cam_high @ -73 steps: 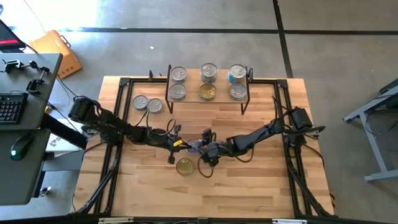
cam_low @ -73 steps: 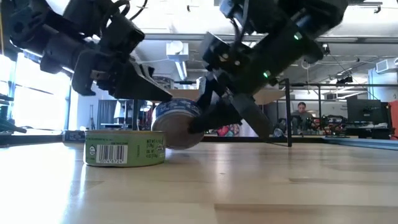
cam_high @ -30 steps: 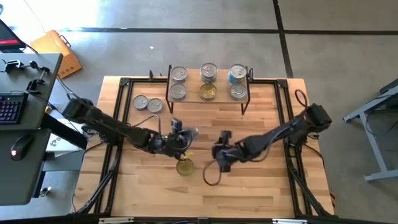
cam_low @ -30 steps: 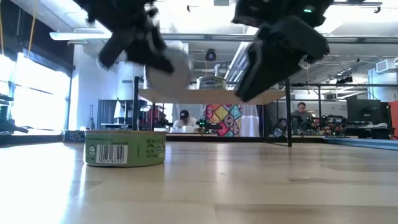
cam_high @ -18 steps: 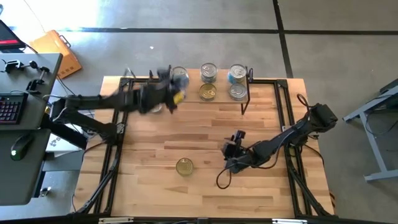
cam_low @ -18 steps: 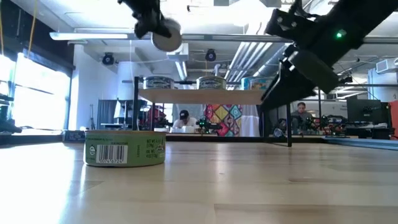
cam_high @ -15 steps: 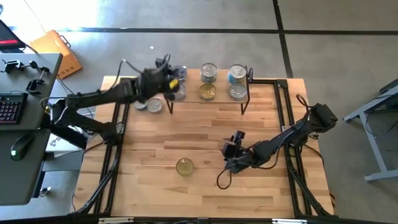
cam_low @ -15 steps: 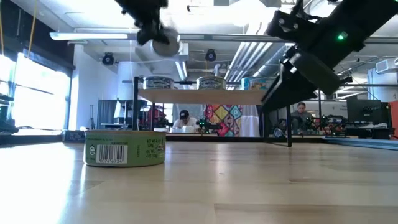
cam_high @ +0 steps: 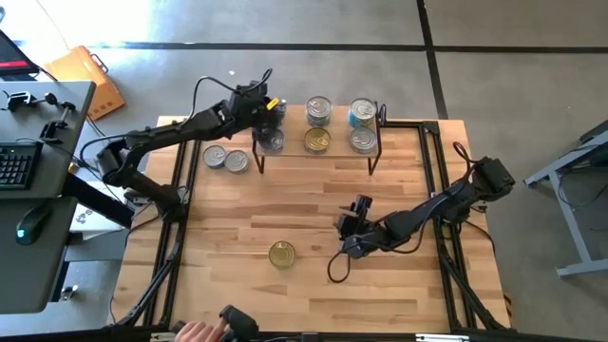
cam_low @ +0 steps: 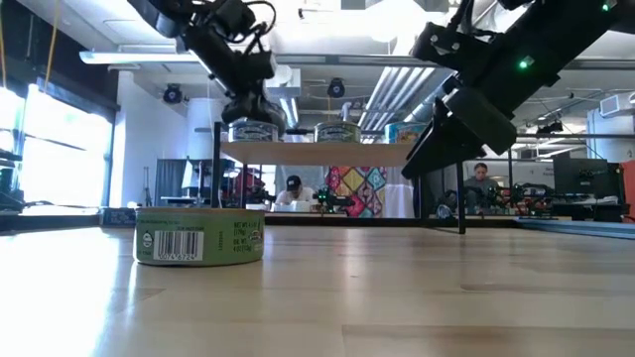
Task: Stack canned seafood by type on shelf
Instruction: Stack the blue tuna can on top of the blue tuna can on the shelf
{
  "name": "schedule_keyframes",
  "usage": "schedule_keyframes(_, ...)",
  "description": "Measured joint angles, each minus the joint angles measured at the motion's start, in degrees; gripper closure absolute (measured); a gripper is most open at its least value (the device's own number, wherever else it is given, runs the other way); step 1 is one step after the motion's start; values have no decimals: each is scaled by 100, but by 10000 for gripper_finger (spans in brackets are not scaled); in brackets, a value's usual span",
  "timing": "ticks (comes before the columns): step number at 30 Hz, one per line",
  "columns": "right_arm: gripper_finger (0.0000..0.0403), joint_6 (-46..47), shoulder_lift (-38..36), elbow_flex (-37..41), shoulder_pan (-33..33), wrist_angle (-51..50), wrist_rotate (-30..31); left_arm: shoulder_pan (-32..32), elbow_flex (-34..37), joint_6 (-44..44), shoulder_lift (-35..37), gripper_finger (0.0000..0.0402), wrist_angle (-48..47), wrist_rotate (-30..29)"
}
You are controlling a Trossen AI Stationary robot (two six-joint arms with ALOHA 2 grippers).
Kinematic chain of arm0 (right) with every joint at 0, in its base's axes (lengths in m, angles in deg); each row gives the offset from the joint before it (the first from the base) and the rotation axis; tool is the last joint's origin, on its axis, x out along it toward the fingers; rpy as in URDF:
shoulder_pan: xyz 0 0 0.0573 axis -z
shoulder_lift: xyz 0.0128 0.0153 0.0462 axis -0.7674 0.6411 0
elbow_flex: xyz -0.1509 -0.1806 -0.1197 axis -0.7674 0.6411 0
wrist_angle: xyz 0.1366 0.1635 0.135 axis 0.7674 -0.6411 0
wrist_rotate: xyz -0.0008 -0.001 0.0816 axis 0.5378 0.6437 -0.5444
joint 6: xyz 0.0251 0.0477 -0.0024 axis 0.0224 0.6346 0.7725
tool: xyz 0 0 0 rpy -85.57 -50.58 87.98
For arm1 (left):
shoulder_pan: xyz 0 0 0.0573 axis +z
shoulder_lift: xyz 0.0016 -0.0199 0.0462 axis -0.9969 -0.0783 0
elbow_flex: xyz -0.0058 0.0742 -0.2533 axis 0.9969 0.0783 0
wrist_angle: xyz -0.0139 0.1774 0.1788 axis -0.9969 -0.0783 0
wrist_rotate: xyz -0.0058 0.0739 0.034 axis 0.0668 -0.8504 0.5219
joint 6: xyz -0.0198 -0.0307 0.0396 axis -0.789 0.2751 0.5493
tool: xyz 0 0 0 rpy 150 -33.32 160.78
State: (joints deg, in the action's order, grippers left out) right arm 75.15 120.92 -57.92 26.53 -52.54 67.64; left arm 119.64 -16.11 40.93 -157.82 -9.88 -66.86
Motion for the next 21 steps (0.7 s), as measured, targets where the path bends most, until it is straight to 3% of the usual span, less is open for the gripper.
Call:
schedule_keyframes(9,156,-3,0,-2,0,129,-35,-2,-9,-172,-57,189,-41,-154)
schedule_keyframes(15,156,-3,0,-2,0,133,-42,-2,-2,-251,183,165,-257,-109)
schedule_keyframes(21,156,-3,0,-2,0,151,-44,-2,-2,-522,332,150,-437,299)
